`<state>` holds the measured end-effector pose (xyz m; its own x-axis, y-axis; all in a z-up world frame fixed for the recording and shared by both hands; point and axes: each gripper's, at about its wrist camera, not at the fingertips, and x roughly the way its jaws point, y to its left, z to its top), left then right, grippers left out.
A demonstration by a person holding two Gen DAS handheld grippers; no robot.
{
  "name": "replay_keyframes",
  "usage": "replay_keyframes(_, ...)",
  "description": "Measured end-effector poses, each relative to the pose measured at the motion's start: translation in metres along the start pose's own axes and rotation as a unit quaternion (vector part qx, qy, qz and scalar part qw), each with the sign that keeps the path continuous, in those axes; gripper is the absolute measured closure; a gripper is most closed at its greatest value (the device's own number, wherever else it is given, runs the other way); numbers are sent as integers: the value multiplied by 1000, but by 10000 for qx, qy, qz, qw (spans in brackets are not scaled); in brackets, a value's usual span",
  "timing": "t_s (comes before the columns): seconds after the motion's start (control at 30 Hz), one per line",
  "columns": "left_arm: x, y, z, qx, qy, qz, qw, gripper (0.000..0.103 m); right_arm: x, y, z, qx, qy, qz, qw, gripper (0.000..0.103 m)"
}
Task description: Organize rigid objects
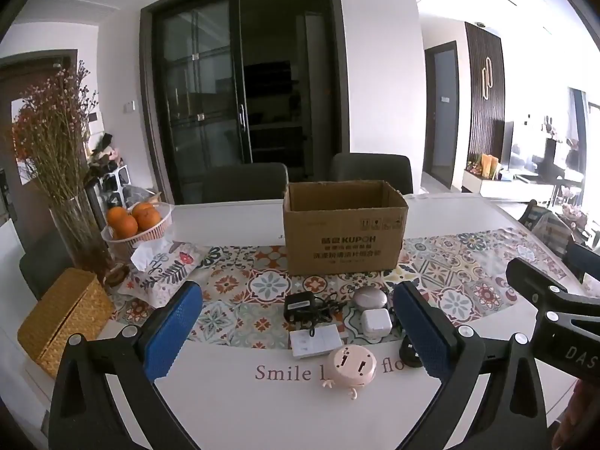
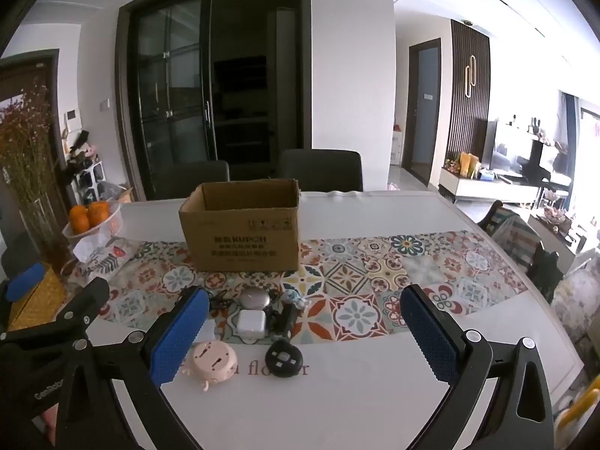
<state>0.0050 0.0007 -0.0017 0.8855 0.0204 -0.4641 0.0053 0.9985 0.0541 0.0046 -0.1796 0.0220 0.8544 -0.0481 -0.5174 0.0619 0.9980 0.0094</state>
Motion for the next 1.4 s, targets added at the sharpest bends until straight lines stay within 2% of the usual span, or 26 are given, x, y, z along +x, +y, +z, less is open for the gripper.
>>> replay_keyframes(1.4,-6,-7,1,24,-23,41,10000,0,1,-2,0,-13,-11,-15,10000,0)
